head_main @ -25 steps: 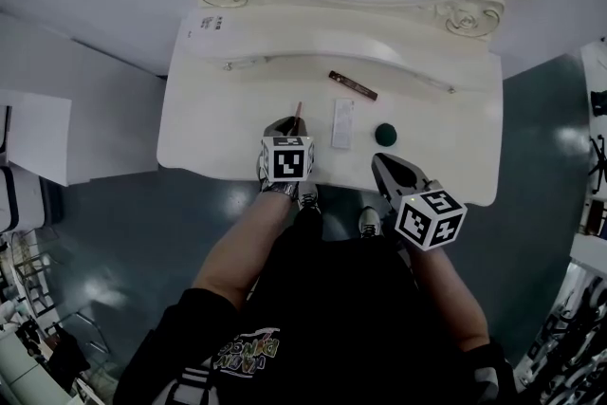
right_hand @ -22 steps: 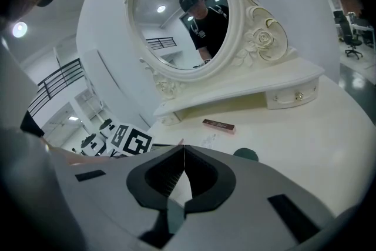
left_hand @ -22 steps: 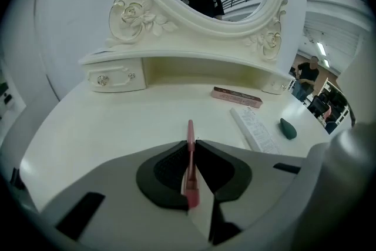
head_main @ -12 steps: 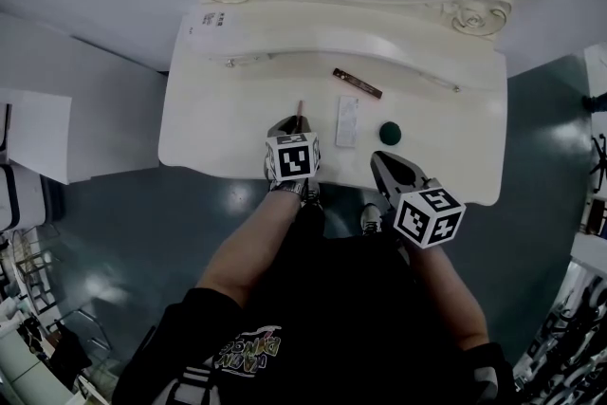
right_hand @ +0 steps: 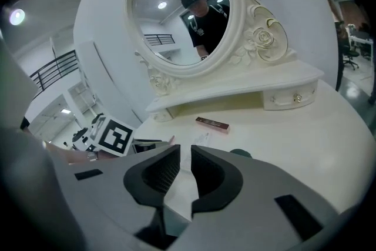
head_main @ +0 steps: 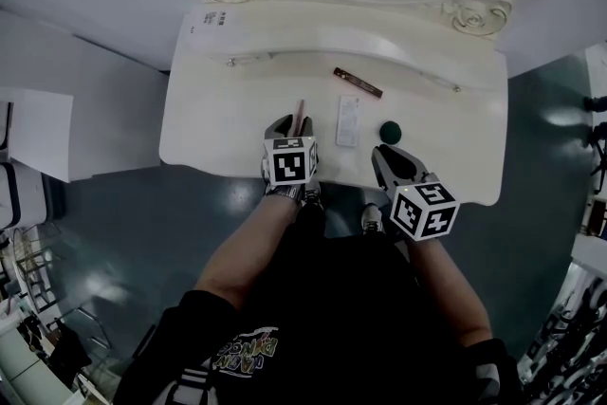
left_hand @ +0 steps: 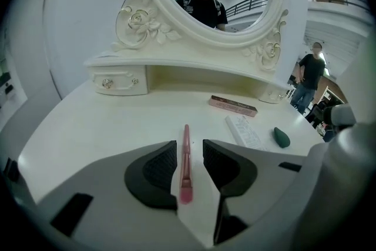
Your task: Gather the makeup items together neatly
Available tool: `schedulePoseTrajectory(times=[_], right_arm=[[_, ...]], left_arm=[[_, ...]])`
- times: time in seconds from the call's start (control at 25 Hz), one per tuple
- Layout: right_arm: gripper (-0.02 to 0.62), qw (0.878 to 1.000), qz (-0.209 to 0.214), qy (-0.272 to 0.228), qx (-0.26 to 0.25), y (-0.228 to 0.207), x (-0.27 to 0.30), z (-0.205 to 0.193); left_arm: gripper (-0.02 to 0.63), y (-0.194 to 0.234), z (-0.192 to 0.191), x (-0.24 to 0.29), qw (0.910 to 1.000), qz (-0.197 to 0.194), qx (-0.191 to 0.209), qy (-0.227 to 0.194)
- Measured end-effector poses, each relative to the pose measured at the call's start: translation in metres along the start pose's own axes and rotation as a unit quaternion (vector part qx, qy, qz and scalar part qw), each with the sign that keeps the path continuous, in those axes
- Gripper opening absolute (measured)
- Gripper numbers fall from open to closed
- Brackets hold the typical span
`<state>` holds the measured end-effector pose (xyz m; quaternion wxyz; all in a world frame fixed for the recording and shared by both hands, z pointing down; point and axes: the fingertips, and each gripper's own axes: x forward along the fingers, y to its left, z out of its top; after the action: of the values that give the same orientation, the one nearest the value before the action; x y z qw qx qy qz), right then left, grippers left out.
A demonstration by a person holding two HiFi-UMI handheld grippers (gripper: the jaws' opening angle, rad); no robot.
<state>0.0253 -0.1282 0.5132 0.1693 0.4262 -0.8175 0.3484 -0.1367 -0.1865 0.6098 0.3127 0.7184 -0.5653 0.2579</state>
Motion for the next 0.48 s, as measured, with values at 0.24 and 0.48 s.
schedulePoseTrajectory(times=[0.24,0.48], right_arm=[[0.181,0.998,-0.028,0.052,-0.009,-0.002,0.042,-0.02],[0.256,0.99,-0.101,0.088,-0.039,-0.002,0.092,-0.033]], left_arm=[[0.13,0.02,0.003,-0.037,0.9995,-0.007,-0.008,-0.029],[0.13,0.024,-0.008,-0.074,0.9973,-0.061,0.009,-0.039]])
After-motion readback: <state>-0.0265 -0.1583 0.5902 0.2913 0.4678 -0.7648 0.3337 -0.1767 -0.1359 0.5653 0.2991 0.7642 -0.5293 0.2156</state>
